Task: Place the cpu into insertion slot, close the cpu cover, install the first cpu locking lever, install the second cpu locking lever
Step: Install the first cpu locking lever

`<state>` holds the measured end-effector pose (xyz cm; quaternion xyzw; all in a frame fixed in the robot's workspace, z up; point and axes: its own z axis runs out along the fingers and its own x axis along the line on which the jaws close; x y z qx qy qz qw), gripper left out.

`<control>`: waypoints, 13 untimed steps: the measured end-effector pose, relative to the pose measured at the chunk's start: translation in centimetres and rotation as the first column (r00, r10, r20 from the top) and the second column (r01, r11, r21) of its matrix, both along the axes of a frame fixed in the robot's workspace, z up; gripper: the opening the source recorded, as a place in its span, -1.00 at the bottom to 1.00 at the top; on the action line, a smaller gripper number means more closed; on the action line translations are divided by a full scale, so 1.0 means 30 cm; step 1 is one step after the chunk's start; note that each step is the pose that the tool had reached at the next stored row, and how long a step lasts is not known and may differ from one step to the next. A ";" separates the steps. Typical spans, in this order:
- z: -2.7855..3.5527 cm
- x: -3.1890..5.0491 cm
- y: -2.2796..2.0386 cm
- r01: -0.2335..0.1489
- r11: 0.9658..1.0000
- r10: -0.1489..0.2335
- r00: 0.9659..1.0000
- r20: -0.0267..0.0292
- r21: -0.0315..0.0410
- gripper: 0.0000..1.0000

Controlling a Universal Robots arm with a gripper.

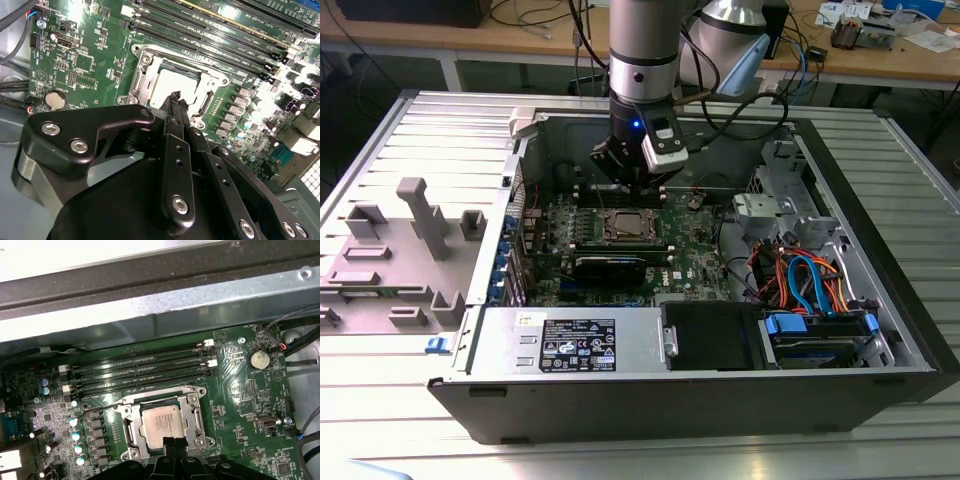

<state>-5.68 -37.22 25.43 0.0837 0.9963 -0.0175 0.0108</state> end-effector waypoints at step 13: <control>0.000 0.000 0.000 -0.070 0.998 0.070 0.998 0.000 0.000 -0.79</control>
